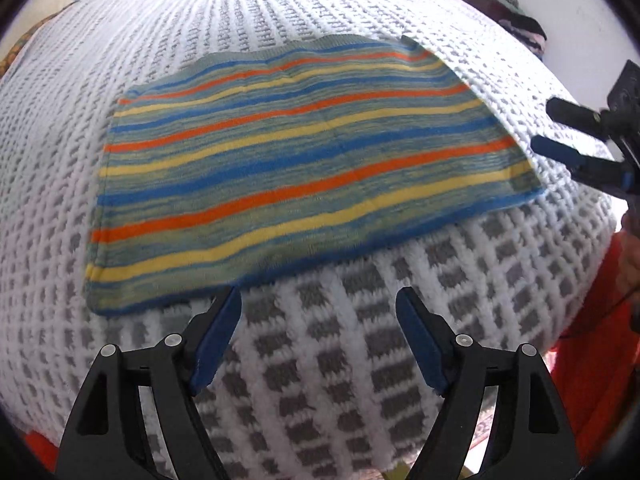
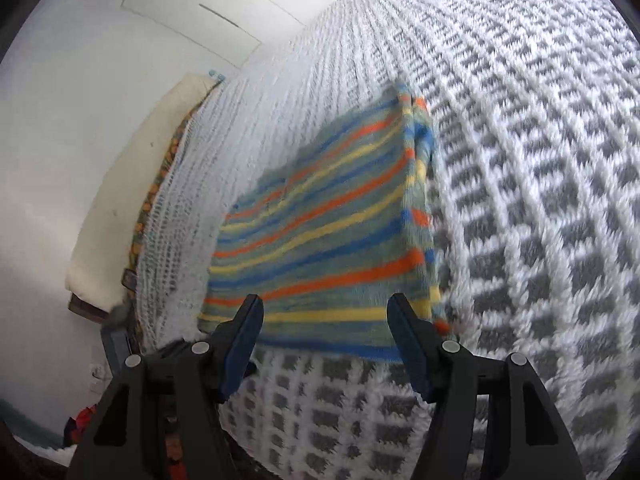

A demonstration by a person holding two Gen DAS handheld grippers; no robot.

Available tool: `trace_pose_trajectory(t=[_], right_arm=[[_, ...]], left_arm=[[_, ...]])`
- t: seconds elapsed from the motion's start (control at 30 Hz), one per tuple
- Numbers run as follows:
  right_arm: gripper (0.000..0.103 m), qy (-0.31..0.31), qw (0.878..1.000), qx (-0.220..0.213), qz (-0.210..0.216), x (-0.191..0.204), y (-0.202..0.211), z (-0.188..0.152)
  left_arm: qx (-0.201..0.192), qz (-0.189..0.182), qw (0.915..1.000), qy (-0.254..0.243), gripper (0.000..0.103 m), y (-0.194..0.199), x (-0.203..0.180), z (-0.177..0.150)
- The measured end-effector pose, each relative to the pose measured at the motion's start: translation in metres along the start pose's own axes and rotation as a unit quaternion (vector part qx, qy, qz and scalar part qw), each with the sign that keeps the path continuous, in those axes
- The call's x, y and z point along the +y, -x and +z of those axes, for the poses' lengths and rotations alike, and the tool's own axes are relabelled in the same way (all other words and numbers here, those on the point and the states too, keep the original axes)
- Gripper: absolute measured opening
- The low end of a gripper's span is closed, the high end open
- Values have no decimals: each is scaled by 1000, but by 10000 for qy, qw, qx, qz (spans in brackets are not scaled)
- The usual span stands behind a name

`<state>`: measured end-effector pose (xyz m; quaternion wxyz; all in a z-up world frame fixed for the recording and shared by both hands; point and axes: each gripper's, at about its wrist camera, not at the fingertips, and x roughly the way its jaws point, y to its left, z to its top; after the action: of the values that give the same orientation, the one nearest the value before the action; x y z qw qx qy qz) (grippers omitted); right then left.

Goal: Fold small clothes
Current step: 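Grasp the folded sweater edge with the right gripper and lift it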

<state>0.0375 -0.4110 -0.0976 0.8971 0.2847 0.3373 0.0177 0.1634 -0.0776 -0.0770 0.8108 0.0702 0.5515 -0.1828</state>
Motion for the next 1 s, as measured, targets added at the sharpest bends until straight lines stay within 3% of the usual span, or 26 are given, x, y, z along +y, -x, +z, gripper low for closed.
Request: trace_pose_trajectory(t=[0.1, 0.2, 0.27, 0.33, 0.43, 0.6, 0.67, 0.7, 0.73, 0.8, 0.9, 1.0], right_arm=[[69, -192, 9997, -157, -44, -13, 11, 41], [69, -360, 9993, -2, -32, -31, -4, 77], [69, -614, 9974, 225, 305, -44, -24, 93], [67, -883, 9942, 461, 396, -55, -46, 100], [66, -914, 9932, 717, 59, -63, -71, 103], [65, -1029, 9879, 1163, -35, -70, -102, 95], [54, -1012, 9881, 1153, -104, -74, -107, 91], [26, -1076, 9879, 1099, -178, -77, -105, 92], [8, -1146, 9878, 1018, -286, -81, -103, 92], [8, -1171, 9880, 966, -283, -79, -99, 95], [8, -809, 9910, 900, -569, -45, -90, 108], [8, -351, 9922, 977, -698, 23, -91, 124]], left_arm=[[-211, -37, 9989, 427, 81, 26, 26, -8], [-500, 164, 9938, 975, 81, 51, 63, -14], [-658, 314, 9879, 1371, 83, 63, 91, -21], [-683, 446, 9812, 1747, 83, 68, 116, -32], [-599, 565, 9703, 2276, 83, 68, 147, -50], [-454, 622, 9582, 2754, 83, 59, 174, -75], [-425, 594, 9547, 2886, 83, 56, 180, -80], [-426, 592, 9534, 2927, 83, 56, 182, -81], [-436, 598, 9526, 2952, 83, 55, 183, -82], [-469, 608, 9514, 2983, 83, 56, 187, -86], [-500, 559, 9498, 3036, 83, 52, 194, -94], [-471, 440, 9477, 3126, 83, 46, 201, -102]])
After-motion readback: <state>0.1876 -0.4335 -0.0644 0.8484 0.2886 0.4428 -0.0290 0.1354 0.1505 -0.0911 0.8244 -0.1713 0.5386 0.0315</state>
